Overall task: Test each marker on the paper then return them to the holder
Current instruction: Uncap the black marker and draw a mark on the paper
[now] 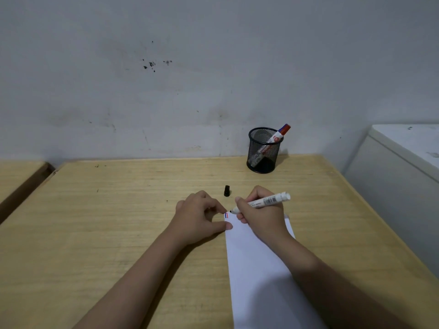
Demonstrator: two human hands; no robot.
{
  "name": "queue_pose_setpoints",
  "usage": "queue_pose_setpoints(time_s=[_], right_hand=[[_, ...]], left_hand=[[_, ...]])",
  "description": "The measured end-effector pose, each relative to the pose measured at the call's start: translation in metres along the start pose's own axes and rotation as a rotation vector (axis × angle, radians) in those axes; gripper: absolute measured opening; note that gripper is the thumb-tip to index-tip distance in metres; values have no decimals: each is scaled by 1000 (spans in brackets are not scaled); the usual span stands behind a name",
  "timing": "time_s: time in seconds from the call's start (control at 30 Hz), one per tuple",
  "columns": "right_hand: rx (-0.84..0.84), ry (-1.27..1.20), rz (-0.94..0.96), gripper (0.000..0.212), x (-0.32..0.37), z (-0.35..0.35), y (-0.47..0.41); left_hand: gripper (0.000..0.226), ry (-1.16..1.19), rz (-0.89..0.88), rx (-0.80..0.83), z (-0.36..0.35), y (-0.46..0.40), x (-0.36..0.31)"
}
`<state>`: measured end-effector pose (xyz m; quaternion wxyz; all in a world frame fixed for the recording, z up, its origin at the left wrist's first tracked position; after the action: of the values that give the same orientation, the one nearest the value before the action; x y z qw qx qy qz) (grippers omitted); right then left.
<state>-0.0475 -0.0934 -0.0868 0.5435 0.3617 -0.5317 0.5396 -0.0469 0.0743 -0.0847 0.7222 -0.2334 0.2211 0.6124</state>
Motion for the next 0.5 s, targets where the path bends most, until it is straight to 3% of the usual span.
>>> queue_pose_setpoints(time_s=[0.5], right_hand=[[61,-50,-19,27,-7,-3,-7]], left_hand=[[35,-10,-22,-10,0,-2,1]])
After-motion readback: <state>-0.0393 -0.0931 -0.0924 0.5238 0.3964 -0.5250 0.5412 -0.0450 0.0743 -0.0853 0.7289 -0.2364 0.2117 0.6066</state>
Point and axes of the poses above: each hand's wrist, its own y-axis away from the middle knuckle, its own z-axis out of the back of the hand, x = y × z, the point moved 3 cm from there along -y, towards the middle knuckle, and after that the axes turned 4 degrees about z, right-handed, at the moved point
